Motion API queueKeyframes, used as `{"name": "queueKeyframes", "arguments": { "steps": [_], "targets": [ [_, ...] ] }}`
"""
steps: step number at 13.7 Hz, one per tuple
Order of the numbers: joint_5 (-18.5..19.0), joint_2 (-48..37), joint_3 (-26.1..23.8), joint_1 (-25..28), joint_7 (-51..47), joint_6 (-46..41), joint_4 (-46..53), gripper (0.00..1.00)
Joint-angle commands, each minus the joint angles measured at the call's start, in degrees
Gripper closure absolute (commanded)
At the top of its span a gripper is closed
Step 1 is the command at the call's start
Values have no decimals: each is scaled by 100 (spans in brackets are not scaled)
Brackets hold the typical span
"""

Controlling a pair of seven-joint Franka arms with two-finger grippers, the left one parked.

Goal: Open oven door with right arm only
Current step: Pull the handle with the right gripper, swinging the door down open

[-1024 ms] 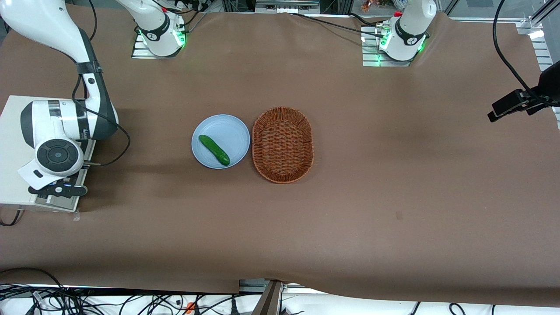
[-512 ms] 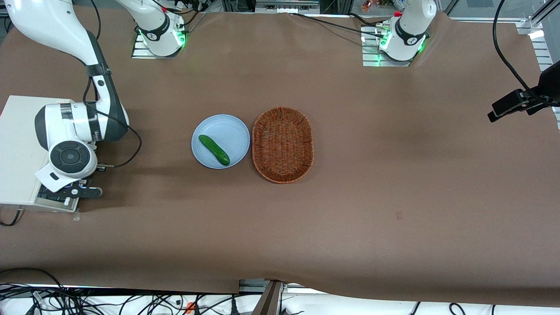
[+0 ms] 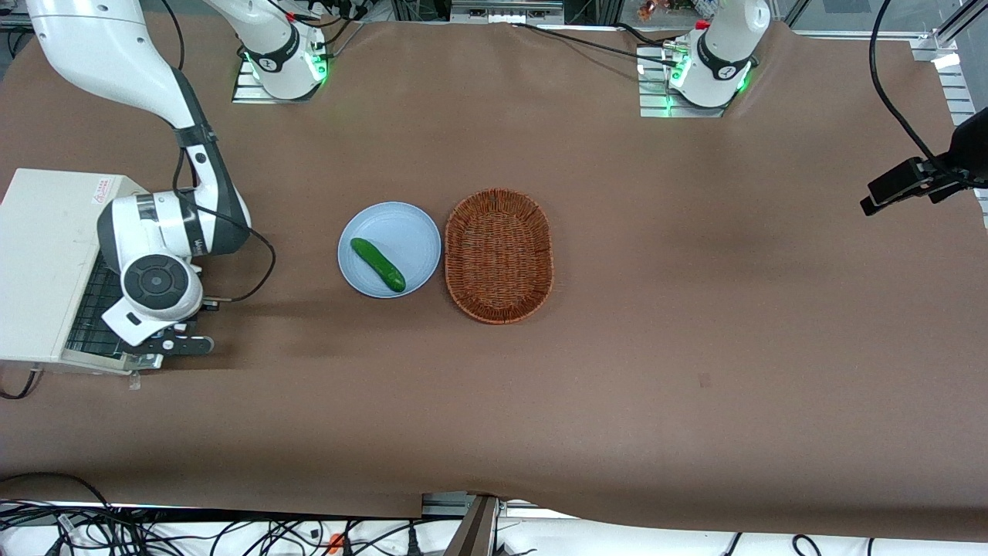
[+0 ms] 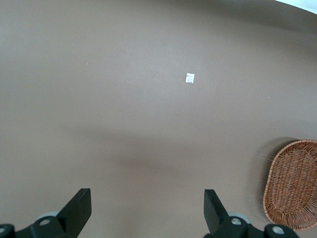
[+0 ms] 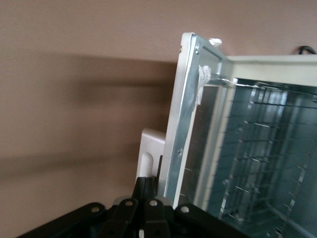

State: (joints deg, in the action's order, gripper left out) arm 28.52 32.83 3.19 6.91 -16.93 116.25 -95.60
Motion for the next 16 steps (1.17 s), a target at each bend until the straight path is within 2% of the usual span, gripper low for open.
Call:
{"name": "queueKeyframes", "arguments": {
  "steps": [1, 6, 8, 13, 16],
  "targets": [
    [216, 434, 156, -208, 40, 600, 147, 100],
    [216, 645, 156, -269, 128, 829, 120, 100],
    [85, 654, 156, -269, 137, 847, 94, 100],
    [-714, 672, 33, -261, 285, 838, 6, 100],
    [-1443, 645, -20, -252, 820, 759, 6, 100]
  ]
}}
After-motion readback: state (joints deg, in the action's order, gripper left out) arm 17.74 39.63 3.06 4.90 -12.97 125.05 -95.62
